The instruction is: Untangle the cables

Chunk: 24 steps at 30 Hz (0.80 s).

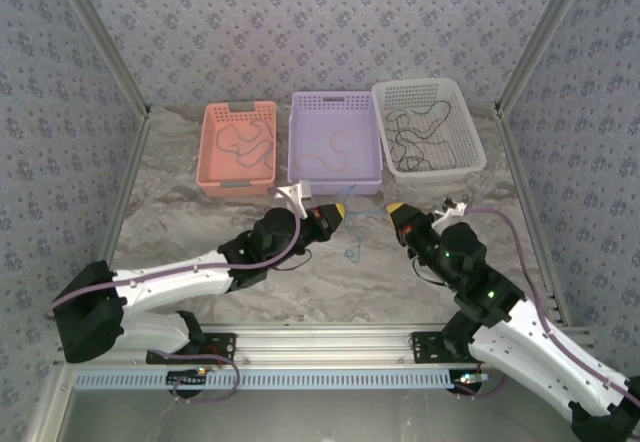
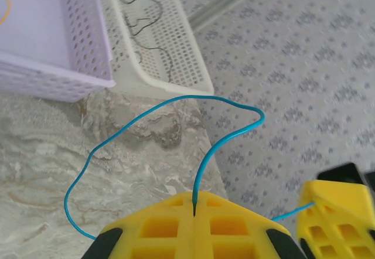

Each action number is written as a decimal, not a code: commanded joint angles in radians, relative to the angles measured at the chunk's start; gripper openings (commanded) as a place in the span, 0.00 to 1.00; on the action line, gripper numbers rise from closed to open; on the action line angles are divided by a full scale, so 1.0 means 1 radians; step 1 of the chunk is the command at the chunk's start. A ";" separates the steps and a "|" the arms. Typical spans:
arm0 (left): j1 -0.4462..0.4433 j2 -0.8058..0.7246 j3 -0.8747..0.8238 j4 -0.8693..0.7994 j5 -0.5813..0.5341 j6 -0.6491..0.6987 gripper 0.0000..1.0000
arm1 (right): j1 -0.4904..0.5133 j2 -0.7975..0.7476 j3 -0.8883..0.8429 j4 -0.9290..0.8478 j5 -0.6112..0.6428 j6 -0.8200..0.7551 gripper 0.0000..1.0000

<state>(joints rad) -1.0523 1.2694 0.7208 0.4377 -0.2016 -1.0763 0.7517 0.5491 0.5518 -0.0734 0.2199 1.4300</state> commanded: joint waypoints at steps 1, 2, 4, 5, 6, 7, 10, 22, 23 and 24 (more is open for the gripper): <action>0.002 0.036 0.074 -0.058 -0.067 -0.154 0.00 | 0.015 0.020 0.100 0.004 0.206 -0.067 0.00; 0.002 0.051 0.086 -0.059 -0.052 -0.151 0.00 | 0.020 0.016 0.117 -0.035 0.239 -0.084 0.00; 0.007 0.079 0.115 -0.078 -0.005 -0.121 0.02 | 0.020 -0.008 0.149 -0.145 0.306 -0.113 0.00; 0.012 0.094 0.140 -0.130 0.020 -0.114 0.11 | 0.016 -0.027 0.167 -0.201 0.339 -0.142 0.00; 0.014 0.105 0.159 -0.166 0.036 -0.105 0.20 | 0.009 -0.039 0.186 -0.264 0.357 -0.166 0.00; 0.015 0.114 0.173 -0.197 0.050 -0.092 0.33 | -0.003 -0.049 0.209 -0.331 0.367 -0.187 0.00; 0.014 0.122 0.186 -0.294 0.044 -0.076 0.59 | -0.062 -0.073 0.241 -0.450 0.331 -0.262 0.00; -0.068 0.327 0.388 -0.651 0.079 0.268 0.35 | -0.521 -0.024 0.209 -0.611 -0.077 -0.462 0.00; -0.074 0.371 0.424 -0.680 0.088 0.297 0.35 | -0.563 -0.018 0.203 -0.606 -0.123 -0.470 0.00; -0.079 0.405 0.457 -0.707 0.094 0.319 0.35 | -0.593 -0.014 0.195 -0.595 -0.161 -0.476 0.00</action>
<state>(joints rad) -1.1122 1.6043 1.1030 -0.1387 -0.1444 -0.8928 0.2226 0.5240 0.7635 -0.6399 0.2184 1.0248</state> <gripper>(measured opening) 0.350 0.063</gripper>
